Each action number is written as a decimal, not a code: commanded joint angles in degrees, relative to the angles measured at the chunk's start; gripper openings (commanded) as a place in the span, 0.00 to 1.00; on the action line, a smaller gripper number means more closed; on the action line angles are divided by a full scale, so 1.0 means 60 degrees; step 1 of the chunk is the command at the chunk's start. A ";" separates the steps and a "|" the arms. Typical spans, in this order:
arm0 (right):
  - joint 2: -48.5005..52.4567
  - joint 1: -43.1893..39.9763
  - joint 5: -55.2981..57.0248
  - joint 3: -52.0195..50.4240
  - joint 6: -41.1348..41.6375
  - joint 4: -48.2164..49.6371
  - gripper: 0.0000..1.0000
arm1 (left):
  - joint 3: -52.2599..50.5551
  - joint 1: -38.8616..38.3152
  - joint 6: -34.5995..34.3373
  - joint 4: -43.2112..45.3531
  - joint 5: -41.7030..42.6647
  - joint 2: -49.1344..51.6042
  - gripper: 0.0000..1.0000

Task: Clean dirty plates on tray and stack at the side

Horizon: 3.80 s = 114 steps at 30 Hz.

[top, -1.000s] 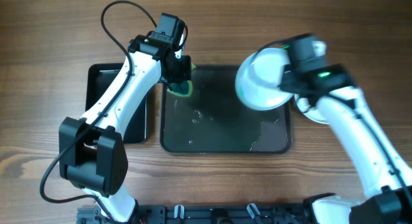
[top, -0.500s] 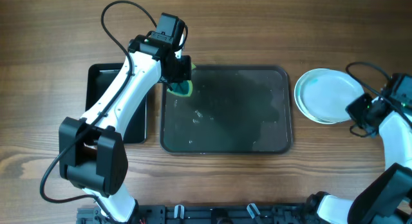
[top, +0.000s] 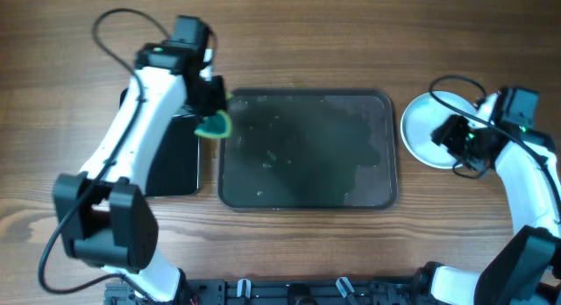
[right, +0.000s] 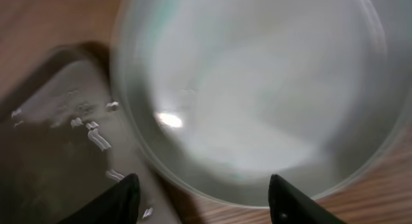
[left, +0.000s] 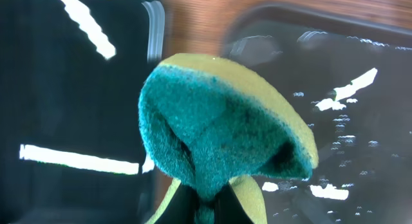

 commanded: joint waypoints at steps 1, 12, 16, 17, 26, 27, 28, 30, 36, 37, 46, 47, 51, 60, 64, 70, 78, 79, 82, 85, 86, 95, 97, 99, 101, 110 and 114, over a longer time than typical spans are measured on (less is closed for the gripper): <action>-0.0175 0.1122 -0.0219 0.0907 -0.0696 -0.0291 0.65 | 0.0153 0.1133 -0.0080 -0.0517 -0.1038 -0.0361 0.04; -0.0171 0.2149 -0.0178 0.0907 -0.1177 -0.0415 0.65 | -0.2433 0.2572 0.2025 0.2040 -0.1300 -0.0095 0.28; -0.0259 0.2153 -0.0229 0.0947 -0.1140 -0.0605 0.76 | -0.2448 0.2561 0.2022 0.1993 -0.1282 -0.0193 0.54; -0.0324 0.2153 -0.0226 0.1013 -0.1137 -0.0685 0.76 | -0.2368 0.2561 0.2025 0.1916 -0.1228 -0.0302 0.55; -0.2732 0.2149 0.0393 0.2721 -0.1180 -0.2736 1.00 | -0.0565 0.2379 0.2033 0.0871 0.0648 -0.2466 1.00; -0.3162 0.2149 0.0528 0.2783 -0.1180 -0.2914 1.00 | -0.0565 0.2386 0.2033 0.0729 0.0627 -0.2510 1.00; -0.3606 0.2149 0.0659 0.2827 -0.1180 -0.3060 1.00 | -0.0565 0.2382 0.2029 0.0670 0.0630 -0.2510 1.00; -0.4663 0.2149 0.0725 0.2845 -0.1173 -0.3126 1.00 | -0.0568 0.2382 0.2029 0.0663 0.0630 -0.2488 1.00; -0.7402 0.2149 0.0499 0.2845 -0.0765 -0.3060 1.00 | -0.0568 0.2382 0.2029 0.0663 0.0630 -0.2488 1.00; -0.7621 0.2149 0.0499 0.2845 -0.0656 -0.3075 1.00 | -0.0568 0.2382 0.2029 0.0663 0.0630 -0.2488 1.00; -0.7821 0.2149 0.0936 0.2685 -0.1967 -0.3034 1.00 | -0.0568 0.2382 0.2029 0.0663 0.0630 -0.2488 1.00; -0.7814 0.2149 0.0816 0.2517 -0.2004 -0.2830 1.00 | -0.0568 0.2382 0.2033 0.0663 0.0630 -0.2488 1.00; -0.8459 0.2164 -0.0302 -0.0098 -0.2616 0.0390 1.00 | -0.0568 0.2382 0.2029 0.0663 0.0630 -0.2488 1.00; -1.2433 0.2936 0.0178 -0.7144 -0.1563 0.5883 1.00 | -0.0568 0.2382 0.2029 0.0663 0.0630 -0.2488 1.00; -1.3686 0.2936 0.0131 -0.8783 -0.1570 0.6433 1.00 | -0.0568 0.2382 0.2029 0.0663 0.0630 -0.2488 1.00; -1.4058 0.2936 0.0138 -0.8972 -0.1494 0.6765 1.00 | -0.0568 0.2382 0.2029 0.0663 0.0630 -0.2488 1.00; -1.4047 0.2932 0.0142 -0.8972 -0.1497 0.6754 1.00 | -0.0568 0.2382 0.2033 0.0663 0.0630 -0.2488 1.00; -1.4047 0.2932 0.0142 -0.8972 -0.1494 0.6754 0.99 | -0.0568 0.2382 0.2029 0.0663 0.0630 -0.2488 1.00; -1.4047 0.2936 0.0142 -0.8972 -0.1497 0.6754 1.00 | -0.0568 0.2382 0.2033 0.0663 0.0630 -0.2488 1.00; -1.4047 0.2932 0.0138 -0.8972 -0.1497 0.6754 1.00 | -0.0568 0.2382 0.2029 0.0663 0.0630 -0.2488 1.00; -1.4047 0.2932 0.0138 -0.8972 -0.1494 0.6754 1.00 | -0.0568 0.2382 0.2033 0.0663 0.0630 -0.2488 1.00; -1.4047 0.2932 0.0138 -0.8972 -0.1494 0.6754 1.00 | -0.2040 0.2382 0.2025 0.1861 0.1275 -0.4634 1.00; -1.4047 0.2932 0.0138 -0.8972 -0.1497 0.6754 1.00 | -0.3373 0.2382 0.2025 0.3100 0.1526 -0.5847 1.00; -1.4047 0.2936 0.0142 -0.8972 -0.1494 0.6754 1.00 | -0.4951 0.2382 0.2025 0.4415 0.1563 -0.7260 1.00; -1.4047 0.2932 0.0138 -0.8972 -0.1494 0.6754 1.00 | -0.6390 0.2379 0.2025 0.5486 0.1563 -0.8677 1.00; -1.4047 0.2936 0.0138 -0.8972 -0.1494 0.6754 1.00 | -1.2120 0.2371 0.2065 0.9096 0.1300 -1.5220 1.00; -1.4047 0.2932 0.0142 -0.8972 -0.1494 0.6754 1.00 | -1.3304 0.2273 0.2073 1.0393 0.1005 -1.6127 1.00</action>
